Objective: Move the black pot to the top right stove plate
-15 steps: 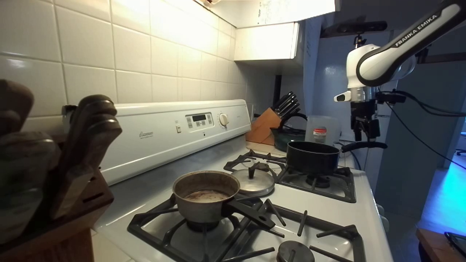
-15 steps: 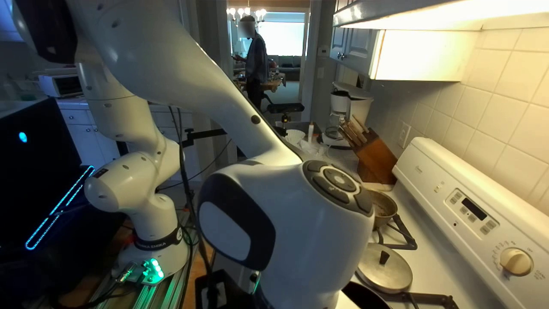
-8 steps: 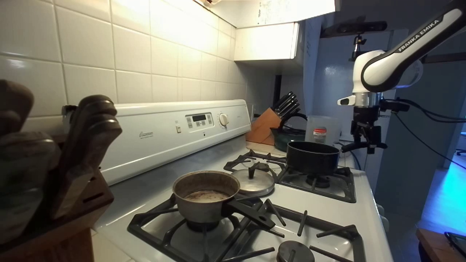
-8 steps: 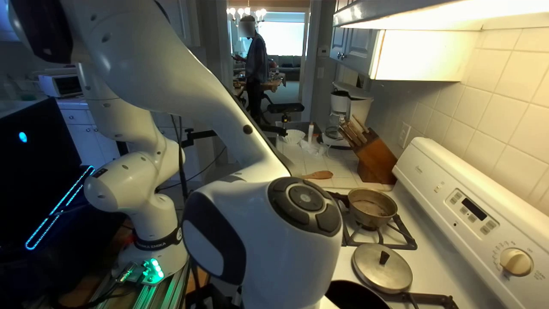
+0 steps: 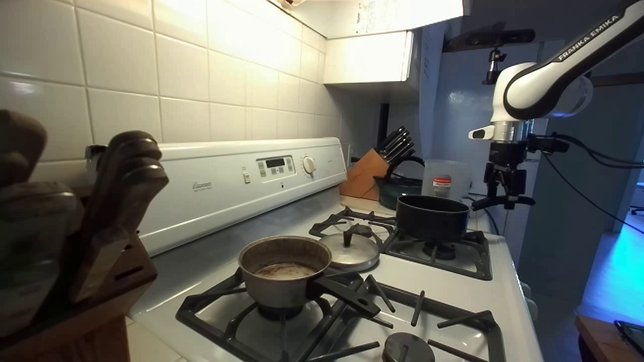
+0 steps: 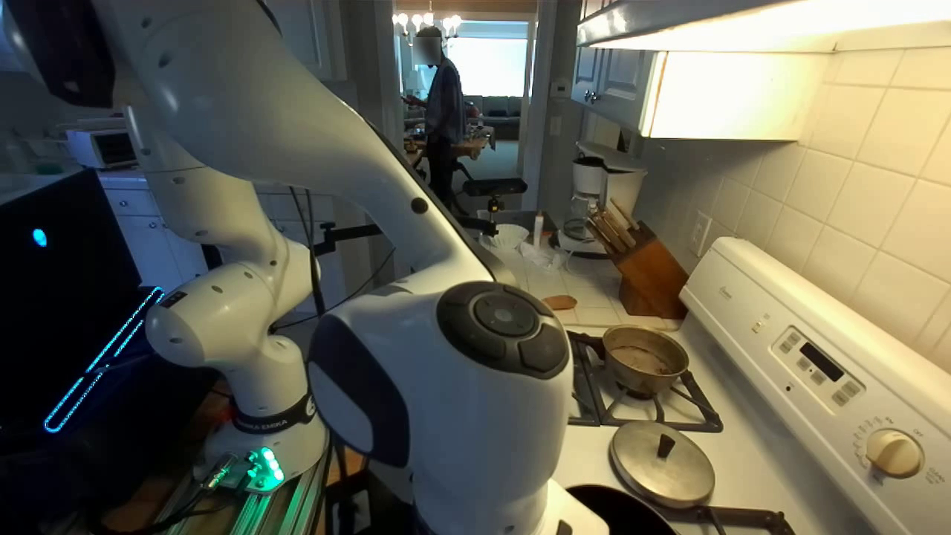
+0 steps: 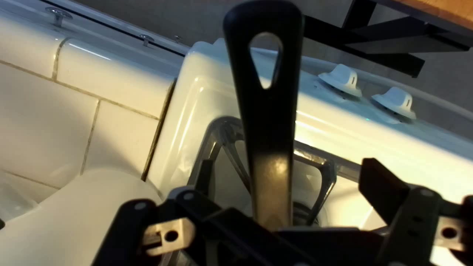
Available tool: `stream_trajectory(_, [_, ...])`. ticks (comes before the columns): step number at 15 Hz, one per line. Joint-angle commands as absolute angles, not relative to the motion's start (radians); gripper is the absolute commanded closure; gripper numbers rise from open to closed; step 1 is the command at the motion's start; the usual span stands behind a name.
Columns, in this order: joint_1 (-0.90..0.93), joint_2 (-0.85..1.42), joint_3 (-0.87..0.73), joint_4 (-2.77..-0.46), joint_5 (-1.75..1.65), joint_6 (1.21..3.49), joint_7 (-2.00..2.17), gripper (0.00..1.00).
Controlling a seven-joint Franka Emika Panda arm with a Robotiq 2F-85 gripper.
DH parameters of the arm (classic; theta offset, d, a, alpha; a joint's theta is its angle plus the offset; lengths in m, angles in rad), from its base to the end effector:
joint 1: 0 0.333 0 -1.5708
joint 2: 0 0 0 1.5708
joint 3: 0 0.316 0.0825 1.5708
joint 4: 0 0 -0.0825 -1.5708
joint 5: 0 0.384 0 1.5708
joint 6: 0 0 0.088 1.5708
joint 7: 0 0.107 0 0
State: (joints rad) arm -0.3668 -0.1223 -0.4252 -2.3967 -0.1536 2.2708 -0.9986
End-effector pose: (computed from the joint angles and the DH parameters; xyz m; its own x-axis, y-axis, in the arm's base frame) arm 0.3328 -0.3426 0.3587 0.9508 0.3033 -0.0634 0.3052 -0.9520 0.0228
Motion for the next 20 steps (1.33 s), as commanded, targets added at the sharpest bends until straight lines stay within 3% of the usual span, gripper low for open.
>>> stream_trajectory(1, [-0.358,-0.166,-0.426,-2.419,-0.104,2.285,-1.028,0.04])
stream_trajectory(3, [-0.354,-0.164,-0.428,-2.425,-0.097,2.306,-1.033,0.03])
stream_trajectory(5, [-0.352,-0.16,-0.429,-2.429,-0.09,2.327,-1.037,0.09])
stream_trajectory(10, [-0.349,-0.153,-0.432,-2.437,-0.062,2.367,-1.047,0.07])
stream_trajectory(15, [-0.348,-0.135,-0.433,-2.441,-0.037,2.383,-1.052,0.19])
stream_trajectory(20, [-0.342,-0.124,-0.435,-2.441,0.032,2.417,-1.078,0.21])
